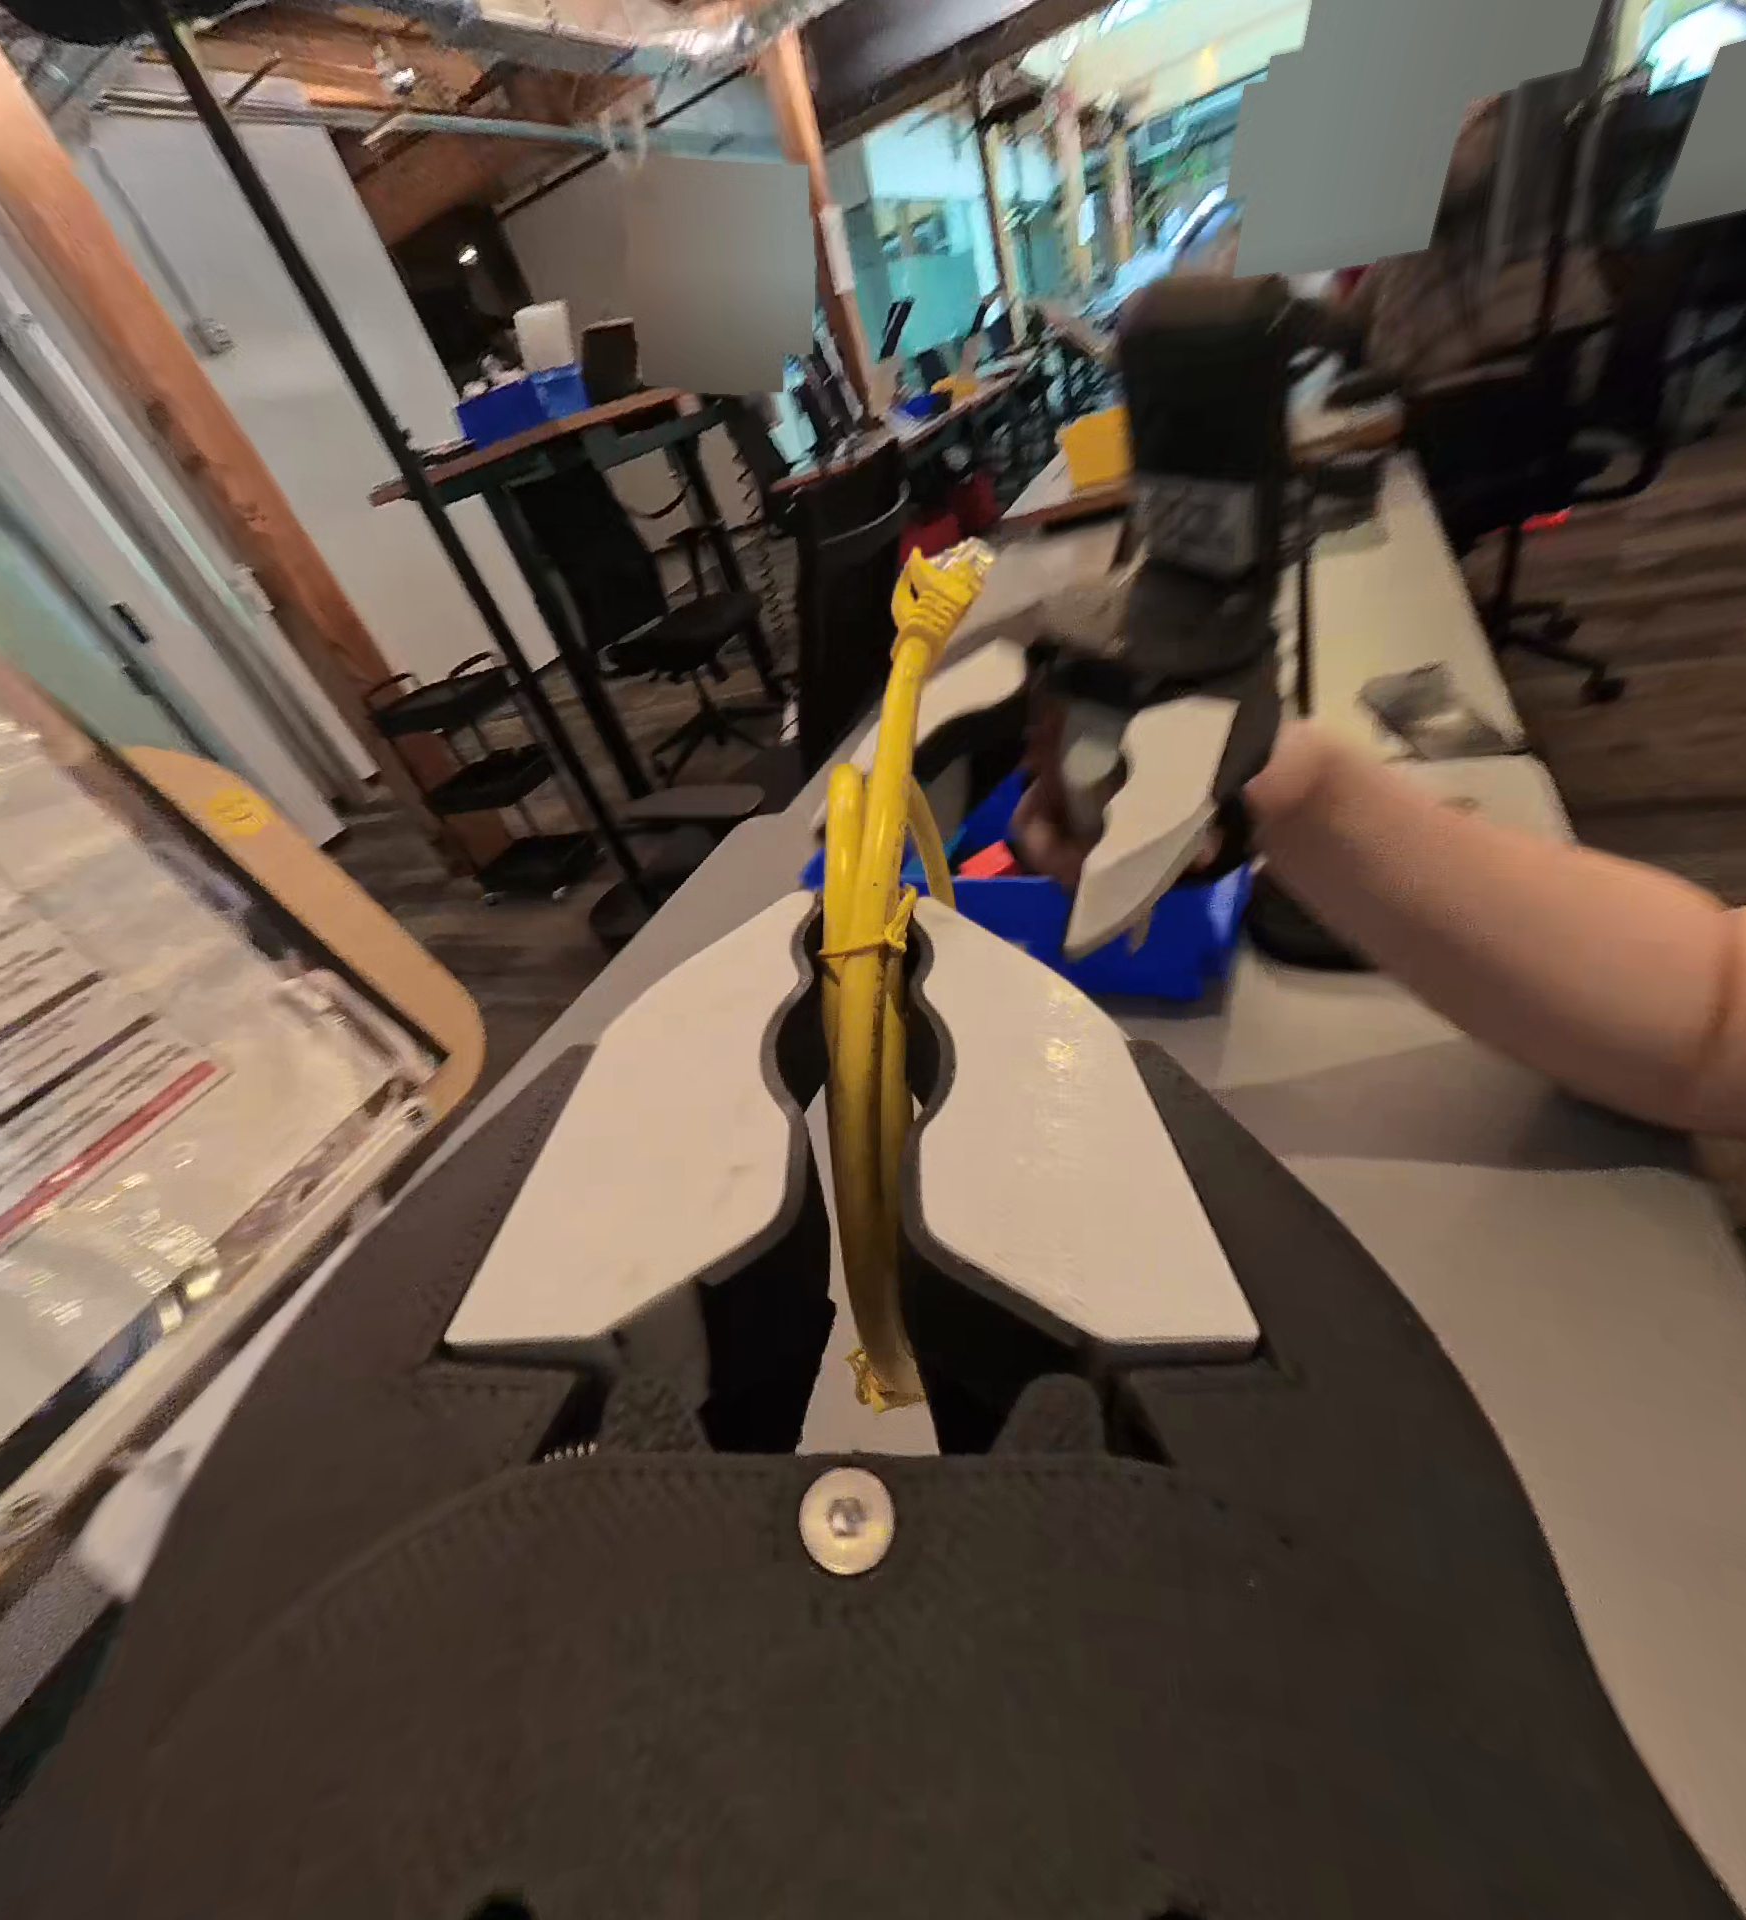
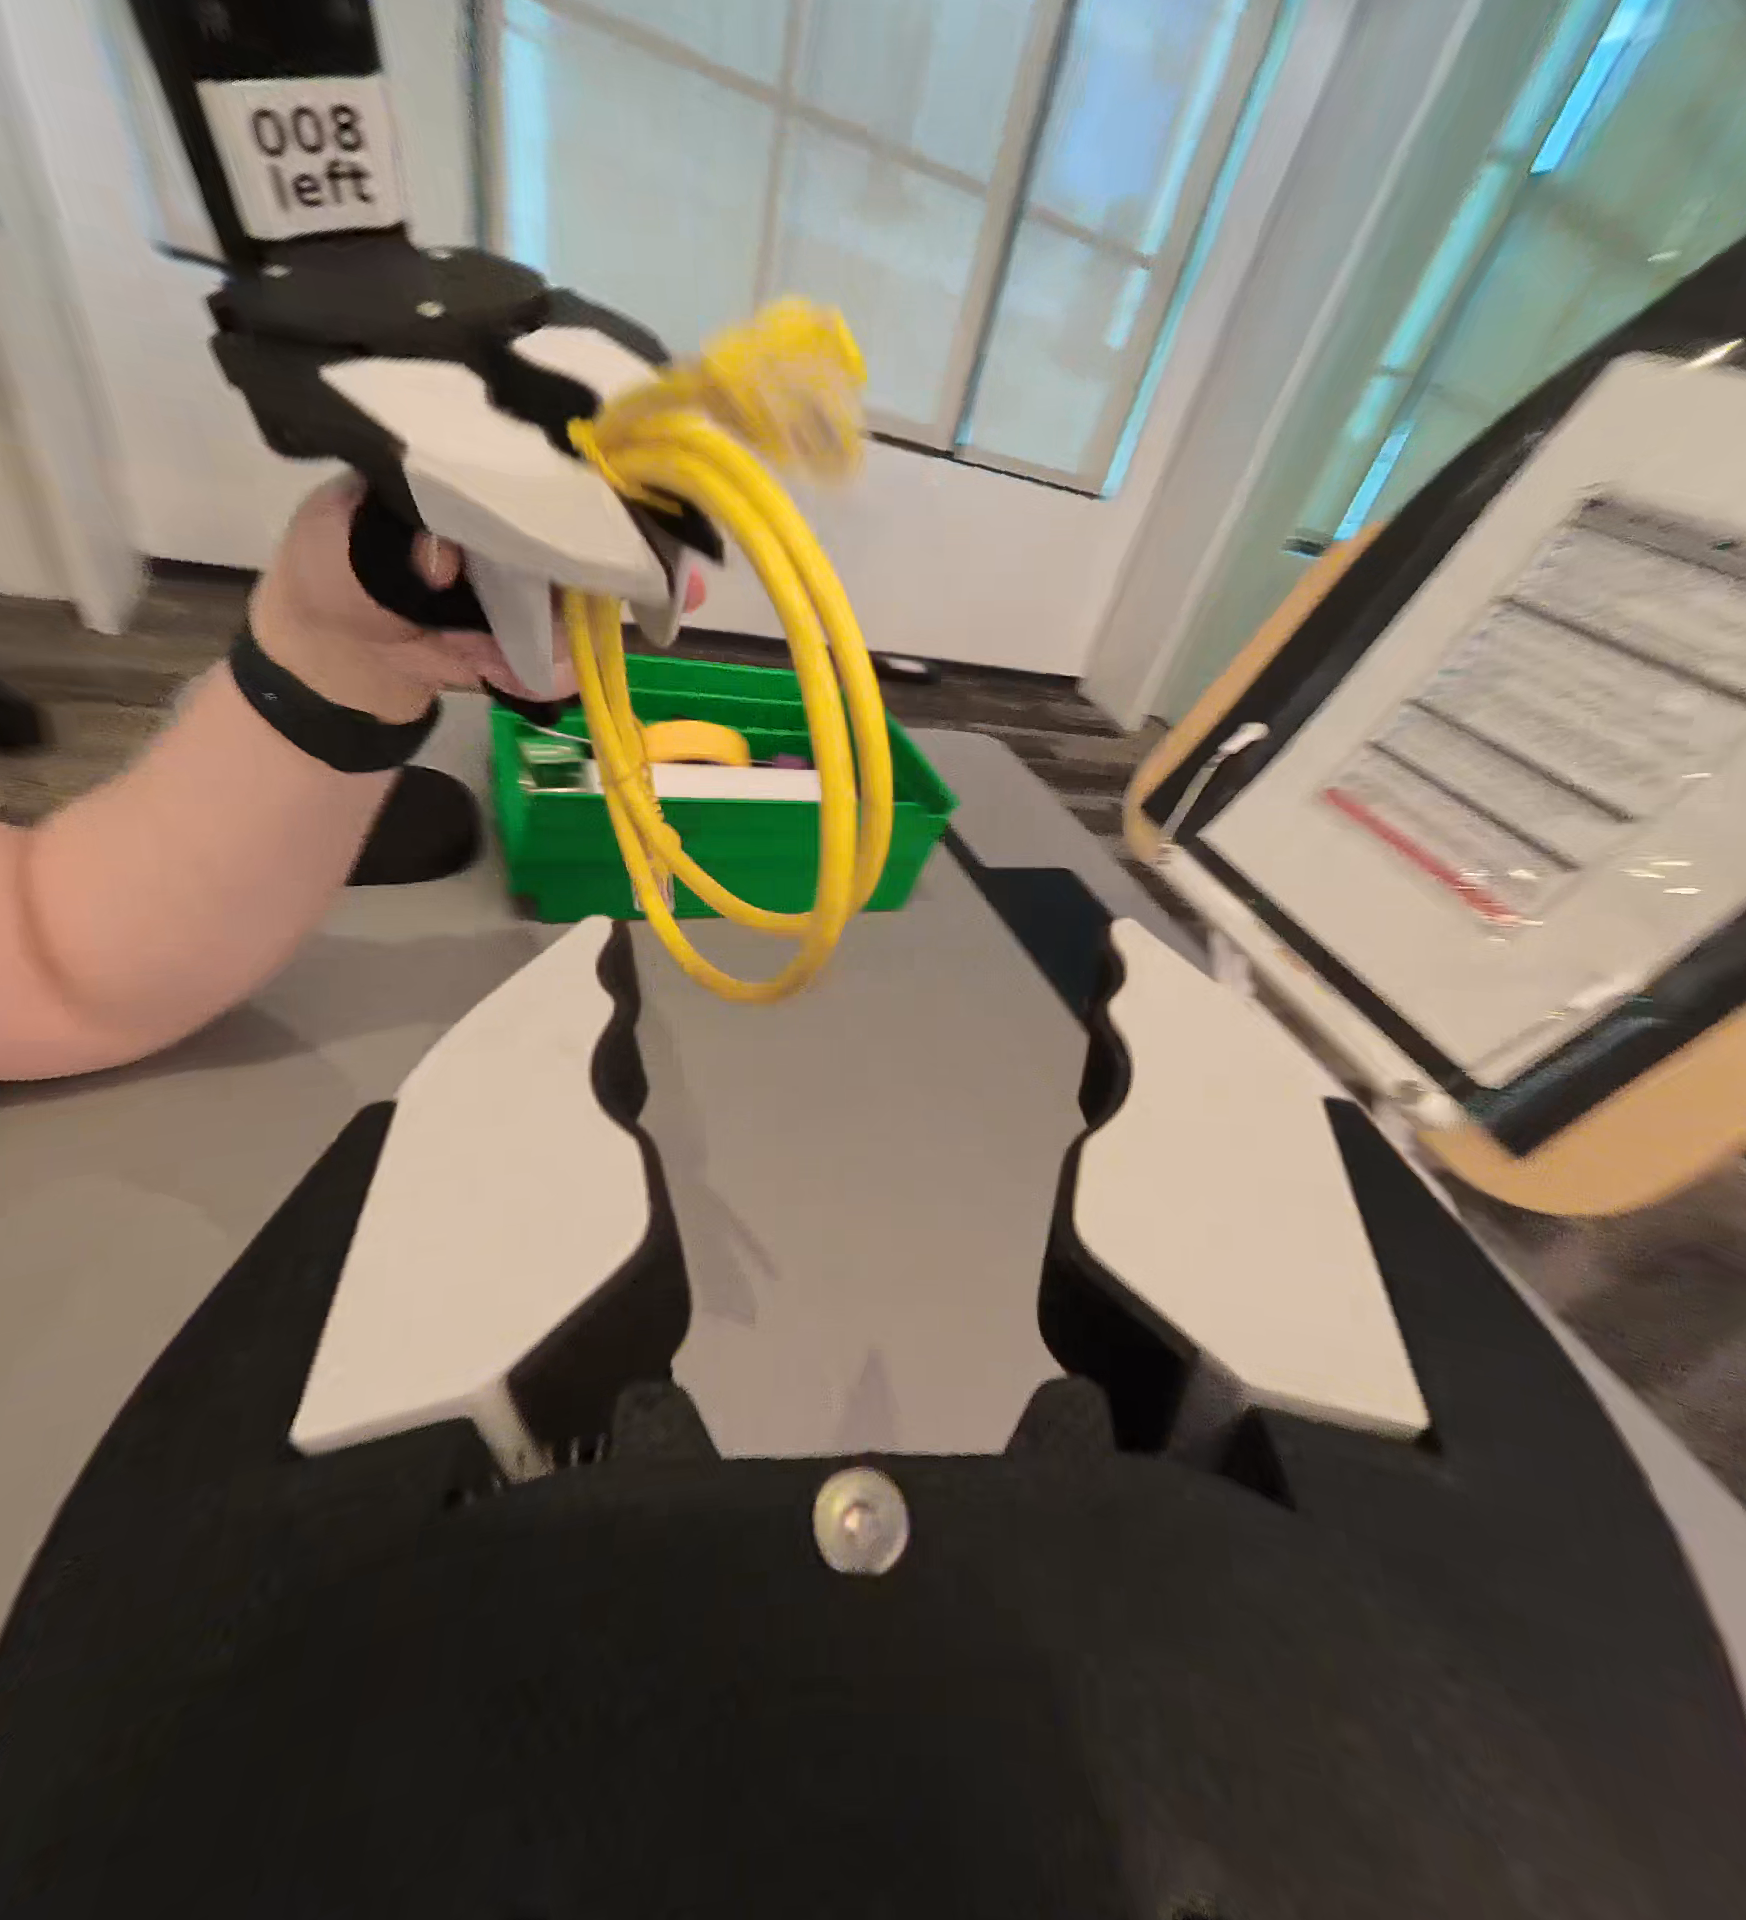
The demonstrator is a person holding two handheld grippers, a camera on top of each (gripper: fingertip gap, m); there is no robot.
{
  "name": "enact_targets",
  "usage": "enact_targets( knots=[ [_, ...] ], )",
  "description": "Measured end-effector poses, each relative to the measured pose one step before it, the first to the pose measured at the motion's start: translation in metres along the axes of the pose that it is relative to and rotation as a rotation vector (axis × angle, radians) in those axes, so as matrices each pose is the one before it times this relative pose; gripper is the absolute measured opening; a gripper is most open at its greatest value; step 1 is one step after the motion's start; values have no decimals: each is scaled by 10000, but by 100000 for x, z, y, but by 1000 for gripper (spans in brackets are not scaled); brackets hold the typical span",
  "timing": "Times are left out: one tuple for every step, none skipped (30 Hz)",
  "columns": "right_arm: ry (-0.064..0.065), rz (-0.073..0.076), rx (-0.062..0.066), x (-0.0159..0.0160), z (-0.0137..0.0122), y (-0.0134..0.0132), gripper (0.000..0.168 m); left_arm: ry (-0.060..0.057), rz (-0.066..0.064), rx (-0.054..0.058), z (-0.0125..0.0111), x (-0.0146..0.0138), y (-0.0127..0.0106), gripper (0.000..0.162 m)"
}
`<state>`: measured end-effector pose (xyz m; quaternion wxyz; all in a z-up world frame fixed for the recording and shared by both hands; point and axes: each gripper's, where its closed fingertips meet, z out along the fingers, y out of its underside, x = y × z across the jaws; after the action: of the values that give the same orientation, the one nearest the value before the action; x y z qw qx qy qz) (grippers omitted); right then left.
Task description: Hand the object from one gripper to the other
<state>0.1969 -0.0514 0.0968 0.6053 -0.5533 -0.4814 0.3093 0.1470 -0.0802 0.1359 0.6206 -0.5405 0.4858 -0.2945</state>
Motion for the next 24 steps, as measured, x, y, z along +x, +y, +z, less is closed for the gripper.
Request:
enact_targets(
  knots=[
    [-530,195,224,-372,596,583,84,381,-300,383,-168,472,-628,10],
    [-610,187,340,-529,602,420,84,346,-401,389,-133,393,-631,10],
    [-719,296,521,-701,536,132,83,387,-396,371,-100,434,-600,10],
    [-907,438,606,-983,406,-109,80,397,-290,390,-94,470,-569,9],
    [-918,485,666,-982,264,-347,73,265,-252,310,-66,283,-424,9],
    [-616,442,693,-576,170,-518,64,159,-236,200,-44,102,-267,9],
    [-353,322,586,-276,75,-532,59,99,-222,197,-46,-18,-238,9],
    [-299,154,437,-308,-54,-477,47,96,-198,166,-69,-73,-163,10],
    [-268,95,371,-334,-132,-518,26,102,-172,128,-62,-94,-86,10],
    [-122,81,263,-172,-167,-484,10,84,-169,127,-77,-141,-73,10],
    [90,58,207,103,-189,-509,7,103,-245,105,-49,-145,-33,10],
    [124,31,171,136,-247,-526,6,155,-300,-18,-28,-95,134,9],
    [119,89,109,140,-281,-513,6,72,-314,-81,-16,-249,221,9],
    [226,171,66,311,-290,-519,6,-82,-246,-84,-16,-441,215,10],
    [253,150,-12,323,-284,-441,6,-206,-189,-60,-17,-589,214,10],
    [322,51,-85,329,-306,-400,6,-268,-96,23,-37,-616,55,18],
    [493,-50,-54,471,-423,-581,6,-238,1,90,-73,-505,-86,34],
    [504,-65,33,402,-632,-873,6,-273,34,-16,-146,-510,-4,46],
    [414,-27,32,250,-898,-1094,6,-273,57,-110,-208,-483,52,49],
    [551,1,13,377,-1251,-1300,6,-229,67,-64,-243,-380,-20,51],
    [829,-65,84,695,-1681,-1523,6,-157,45,11,-267,-234,-131,51],
    [1082,-212,68,1028,-2068,-1517,6,-93,-5,36,-257,-121,-175,50],
    [1292,-376,-80,1476,-2323,-1238,6,-57,0,11,-222,-46,-132,49],
    [1396,-414,-180,1941,-2445,-898,6,-41,57,-36,-166,8,-42,48]
  ],
)
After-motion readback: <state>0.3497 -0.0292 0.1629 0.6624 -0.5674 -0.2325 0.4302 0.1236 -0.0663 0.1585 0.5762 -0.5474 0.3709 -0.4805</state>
